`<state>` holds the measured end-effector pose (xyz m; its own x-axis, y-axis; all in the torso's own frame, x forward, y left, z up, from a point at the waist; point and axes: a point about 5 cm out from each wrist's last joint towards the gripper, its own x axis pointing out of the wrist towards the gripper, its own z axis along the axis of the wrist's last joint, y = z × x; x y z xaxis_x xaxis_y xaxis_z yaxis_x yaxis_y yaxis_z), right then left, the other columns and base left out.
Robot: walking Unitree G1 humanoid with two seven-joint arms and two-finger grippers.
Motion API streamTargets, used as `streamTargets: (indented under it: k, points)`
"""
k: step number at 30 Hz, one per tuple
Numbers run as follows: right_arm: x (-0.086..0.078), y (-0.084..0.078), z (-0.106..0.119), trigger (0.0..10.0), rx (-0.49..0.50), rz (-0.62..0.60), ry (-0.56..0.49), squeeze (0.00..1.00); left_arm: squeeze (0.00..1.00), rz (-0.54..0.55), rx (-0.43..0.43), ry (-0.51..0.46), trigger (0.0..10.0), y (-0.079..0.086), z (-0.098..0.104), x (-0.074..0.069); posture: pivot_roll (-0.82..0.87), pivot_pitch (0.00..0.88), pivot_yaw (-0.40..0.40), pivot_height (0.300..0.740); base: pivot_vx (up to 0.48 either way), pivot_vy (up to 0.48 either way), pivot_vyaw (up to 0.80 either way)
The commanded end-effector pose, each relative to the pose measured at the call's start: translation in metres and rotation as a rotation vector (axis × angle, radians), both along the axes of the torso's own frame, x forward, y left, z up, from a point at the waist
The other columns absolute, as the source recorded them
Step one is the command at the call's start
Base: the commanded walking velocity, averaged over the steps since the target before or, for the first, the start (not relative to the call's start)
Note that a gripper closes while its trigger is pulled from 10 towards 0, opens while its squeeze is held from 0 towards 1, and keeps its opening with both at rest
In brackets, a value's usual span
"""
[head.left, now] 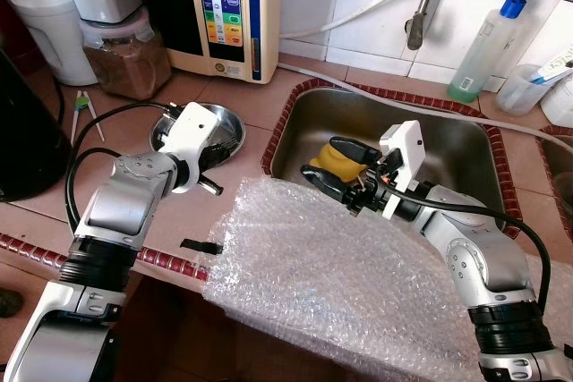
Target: Kitchen organization
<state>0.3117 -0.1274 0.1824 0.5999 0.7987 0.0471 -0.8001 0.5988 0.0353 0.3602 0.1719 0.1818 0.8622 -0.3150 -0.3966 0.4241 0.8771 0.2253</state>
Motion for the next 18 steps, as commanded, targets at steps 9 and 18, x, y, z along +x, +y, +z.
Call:
streamTargets:
  k: [9,18]
  points:
    - [0.005,-0.002,0.003,10.0,-0.020,-0.037,-0.029,0.00,0.00,0.112,-0.086,-0.152,0.0,0.005,0.024,0.012,-0.01,0.092,-0.037,0.740,0.000,0.000,0.00]
    - [0.010,-0.004,0.005,10.0,-0.027,-0.067,-0.041,0.00,0.00,0.148,-0.100,-0.217,0.0,0.006,0.033,0.014,-0.01,0.091,-0.044,0.740,0.000,0.000,0.00]
